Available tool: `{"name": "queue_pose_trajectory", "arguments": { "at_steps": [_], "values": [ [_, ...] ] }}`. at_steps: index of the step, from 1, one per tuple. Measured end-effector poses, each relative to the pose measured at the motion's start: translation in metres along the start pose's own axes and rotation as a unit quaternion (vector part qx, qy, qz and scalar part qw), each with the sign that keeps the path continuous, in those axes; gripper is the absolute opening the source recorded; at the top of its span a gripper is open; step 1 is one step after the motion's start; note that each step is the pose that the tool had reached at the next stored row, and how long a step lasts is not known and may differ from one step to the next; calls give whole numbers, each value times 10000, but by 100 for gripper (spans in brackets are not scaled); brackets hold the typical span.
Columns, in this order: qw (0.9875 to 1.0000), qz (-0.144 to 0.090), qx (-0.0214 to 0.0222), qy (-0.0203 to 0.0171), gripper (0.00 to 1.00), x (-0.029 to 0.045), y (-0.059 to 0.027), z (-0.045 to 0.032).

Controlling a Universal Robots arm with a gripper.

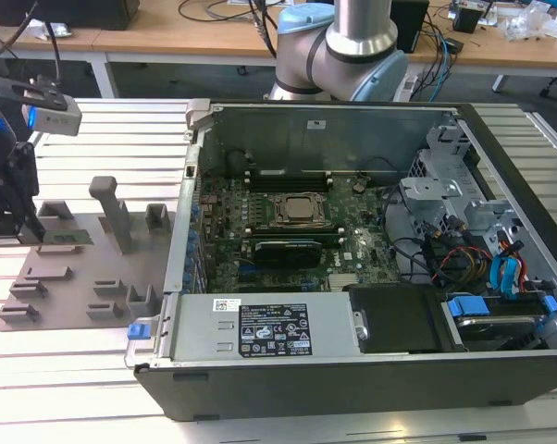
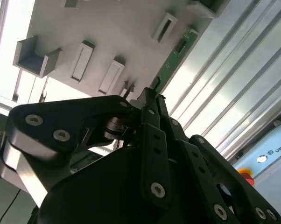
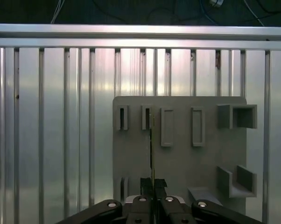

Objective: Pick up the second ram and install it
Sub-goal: 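Pick up the second ram and move it above second insertion slot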

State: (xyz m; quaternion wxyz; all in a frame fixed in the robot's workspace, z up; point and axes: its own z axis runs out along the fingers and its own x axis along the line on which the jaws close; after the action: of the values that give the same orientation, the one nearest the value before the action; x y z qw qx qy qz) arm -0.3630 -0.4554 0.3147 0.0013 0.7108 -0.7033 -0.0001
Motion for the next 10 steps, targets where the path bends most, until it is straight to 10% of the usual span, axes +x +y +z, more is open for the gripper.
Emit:
{"name": "queue_pose_trajectory", "arguments": {
  "at_steps": [10],
  "values": [
    [10000, 0, 0, 0, 13, 1, 0, -320]
  ]
}}
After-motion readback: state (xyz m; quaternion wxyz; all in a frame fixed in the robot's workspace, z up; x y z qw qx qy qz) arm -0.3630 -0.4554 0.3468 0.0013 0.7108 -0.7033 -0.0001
